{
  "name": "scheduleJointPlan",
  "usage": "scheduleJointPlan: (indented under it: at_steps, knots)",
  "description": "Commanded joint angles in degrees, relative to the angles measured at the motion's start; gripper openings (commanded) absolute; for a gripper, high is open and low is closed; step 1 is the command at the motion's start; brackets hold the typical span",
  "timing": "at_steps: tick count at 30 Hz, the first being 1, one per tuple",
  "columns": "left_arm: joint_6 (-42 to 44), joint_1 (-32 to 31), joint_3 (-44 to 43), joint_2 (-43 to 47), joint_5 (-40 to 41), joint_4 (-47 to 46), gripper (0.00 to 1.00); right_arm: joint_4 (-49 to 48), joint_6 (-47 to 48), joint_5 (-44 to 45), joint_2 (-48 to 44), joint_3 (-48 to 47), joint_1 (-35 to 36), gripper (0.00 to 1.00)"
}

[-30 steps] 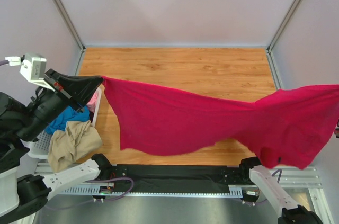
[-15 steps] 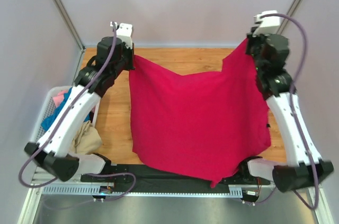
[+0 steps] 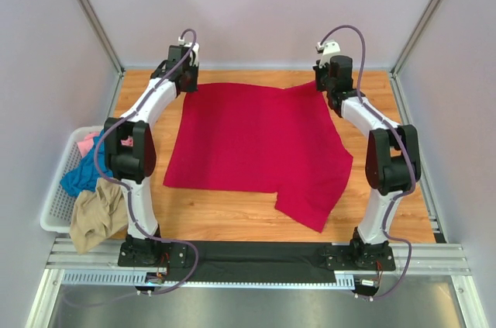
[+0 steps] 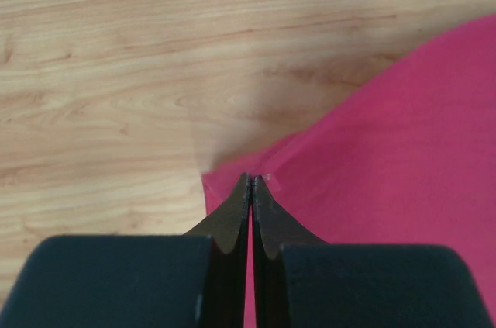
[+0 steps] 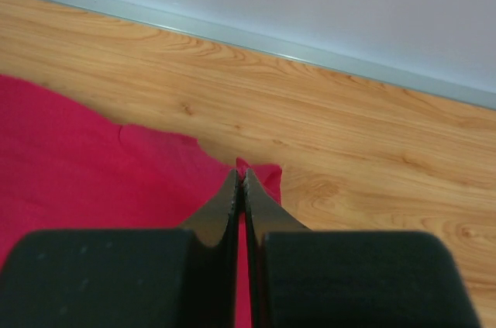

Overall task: Fold and stack the t-shirts
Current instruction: Flatten the tshirt out

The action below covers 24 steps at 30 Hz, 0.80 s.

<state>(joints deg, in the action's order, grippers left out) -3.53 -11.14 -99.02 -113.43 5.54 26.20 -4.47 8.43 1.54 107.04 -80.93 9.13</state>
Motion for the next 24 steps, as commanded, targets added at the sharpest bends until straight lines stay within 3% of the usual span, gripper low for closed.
scheduleJointPlan:
  at_steps: [1, 6, 12, 20, 24]
  knots:
    - [2.2, 1.6, -6.4, -2.3, -2.2, -4.1, 0.0, -8.4, -0.8, -2.9, 2.9, -5.3, -0.2, 0.0]
    - [4.8, 1.9, -9.3, -5.8, -1.4, -4.7, 0.0, -7.1, -0.2, 1.8, 6.2, -7.7, -0.2, 0.0]
    - [5.6, 3.8, -11.5, -8.0, 0.1, -2.3, 0.0, -2.1, -0.8, 4.0, 3.4, -6.4, -1.6, 0.0]
    - [4.1, 4.1, -9.4, -3.8, -0.6, -1.9, 0.0, 3.6, -1.2, 4.8, -4.9, -2.0, -1.7, 0.0]
    - [1.1, 3.9, -6.4, 3.7, -0.1, -1.5, 0.0, 8.0, -2.4, 8.7, -11.1, -2.6, -1.7, 0.0]
